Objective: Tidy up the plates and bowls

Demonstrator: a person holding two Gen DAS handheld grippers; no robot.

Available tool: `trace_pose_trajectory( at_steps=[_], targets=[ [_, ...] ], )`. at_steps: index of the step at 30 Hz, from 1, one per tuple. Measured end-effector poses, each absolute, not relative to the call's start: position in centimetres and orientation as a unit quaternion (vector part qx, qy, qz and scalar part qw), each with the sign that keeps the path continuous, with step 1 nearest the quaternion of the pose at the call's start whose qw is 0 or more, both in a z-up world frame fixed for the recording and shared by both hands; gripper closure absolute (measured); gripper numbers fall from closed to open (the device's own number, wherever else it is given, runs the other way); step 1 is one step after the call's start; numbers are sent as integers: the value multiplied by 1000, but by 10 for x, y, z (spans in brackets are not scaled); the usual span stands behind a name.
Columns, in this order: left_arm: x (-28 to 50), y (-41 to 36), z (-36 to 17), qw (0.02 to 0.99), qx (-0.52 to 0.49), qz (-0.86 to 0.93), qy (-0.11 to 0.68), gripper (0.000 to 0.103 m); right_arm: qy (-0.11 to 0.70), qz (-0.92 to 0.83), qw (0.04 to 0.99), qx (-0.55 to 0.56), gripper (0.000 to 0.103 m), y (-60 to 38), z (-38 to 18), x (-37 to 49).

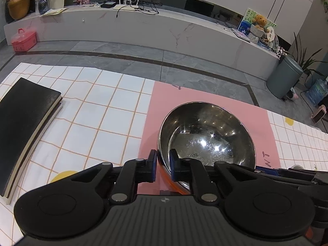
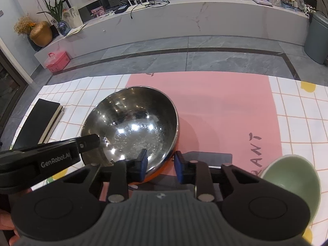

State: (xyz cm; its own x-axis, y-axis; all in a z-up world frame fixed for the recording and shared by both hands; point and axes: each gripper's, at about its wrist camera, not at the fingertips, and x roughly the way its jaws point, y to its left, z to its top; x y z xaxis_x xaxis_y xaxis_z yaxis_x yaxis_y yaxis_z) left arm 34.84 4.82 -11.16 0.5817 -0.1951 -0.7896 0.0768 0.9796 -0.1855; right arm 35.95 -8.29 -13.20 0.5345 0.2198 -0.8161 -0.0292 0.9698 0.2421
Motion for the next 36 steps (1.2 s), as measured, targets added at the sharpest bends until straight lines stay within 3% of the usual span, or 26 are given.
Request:
trace_pose_trajectory(
  at_steps=[19,36],
  targets=[
    [328,48,-96,891,-61,-71,444,93,483,64,867,105,87,-87,-120,343],
    [240,30,-44,897,-63,-72,432,93,486,75,863,112,88,-111,-78,243]
  ],
)
